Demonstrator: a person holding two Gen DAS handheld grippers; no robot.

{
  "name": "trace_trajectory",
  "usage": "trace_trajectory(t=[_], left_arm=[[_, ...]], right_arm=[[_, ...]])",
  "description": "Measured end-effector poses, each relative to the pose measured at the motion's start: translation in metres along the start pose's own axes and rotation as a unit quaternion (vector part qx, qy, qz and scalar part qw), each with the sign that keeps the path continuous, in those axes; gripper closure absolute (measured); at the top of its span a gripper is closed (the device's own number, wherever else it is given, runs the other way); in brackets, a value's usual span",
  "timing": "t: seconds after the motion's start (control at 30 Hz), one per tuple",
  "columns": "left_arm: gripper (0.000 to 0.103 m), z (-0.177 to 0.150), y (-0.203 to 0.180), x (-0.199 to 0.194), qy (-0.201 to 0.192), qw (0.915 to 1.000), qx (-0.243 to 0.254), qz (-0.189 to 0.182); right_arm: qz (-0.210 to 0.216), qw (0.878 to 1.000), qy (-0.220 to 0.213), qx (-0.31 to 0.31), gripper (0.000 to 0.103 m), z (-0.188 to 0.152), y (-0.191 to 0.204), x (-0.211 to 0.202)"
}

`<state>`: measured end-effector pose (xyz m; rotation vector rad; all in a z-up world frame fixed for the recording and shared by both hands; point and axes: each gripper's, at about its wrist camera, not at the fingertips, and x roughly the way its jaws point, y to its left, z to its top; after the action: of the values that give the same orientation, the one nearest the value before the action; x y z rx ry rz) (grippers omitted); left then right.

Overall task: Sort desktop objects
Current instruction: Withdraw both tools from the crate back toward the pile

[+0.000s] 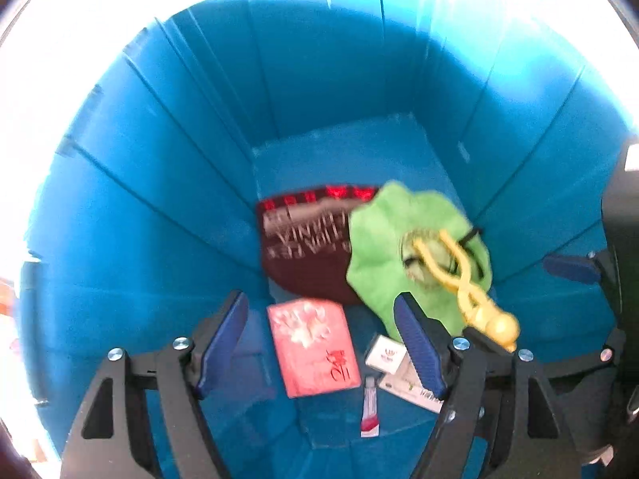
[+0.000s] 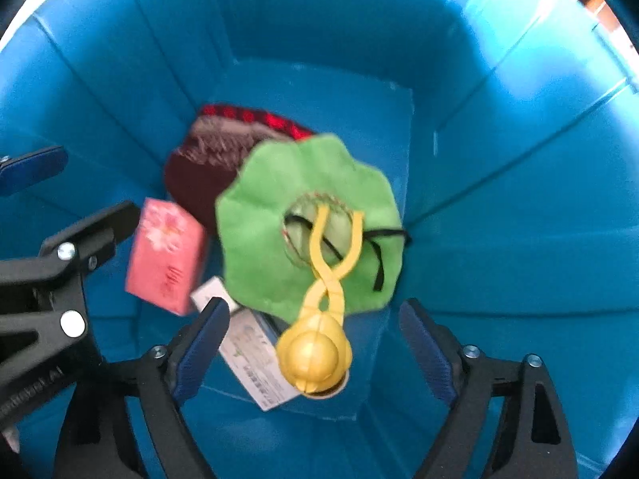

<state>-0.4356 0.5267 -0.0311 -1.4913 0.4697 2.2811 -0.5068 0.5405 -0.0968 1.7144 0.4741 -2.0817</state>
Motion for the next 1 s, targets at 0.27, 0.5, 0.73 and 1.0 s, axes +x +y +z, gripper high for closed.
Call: trace_trajectory(t=[0.27,0.5,0.73,1.0], left_arm=[[0.028,-0.019,0.02,-0.093,-0.127,0.9918,-0.012,0.006],[0.021,-0.061,0.054,-0.161,-0.228,0.9726,-0.044,0.016],[0.02,-0.122,0.097,-0.194,-0.281,0.9535,-0.086,0.066],[0.02,-0.198,0.168,-0.199,-0.282,0.9429,-0.149,0.096]], right_arm=[[-0.011,0.993,-0.114,-0.012,0.0,-0.017,0.017,-0.087],[-0.003,0.984,-0.18,-0.011,0.0,-0.042,0.052,-0.134],[0.039,0.971,-0.234,-0.022,0.0,-0.06,0.102,-0.161],[0.089,0.945,-0.313,-0.036,0.0,-0.068,0.171,-0.187]])
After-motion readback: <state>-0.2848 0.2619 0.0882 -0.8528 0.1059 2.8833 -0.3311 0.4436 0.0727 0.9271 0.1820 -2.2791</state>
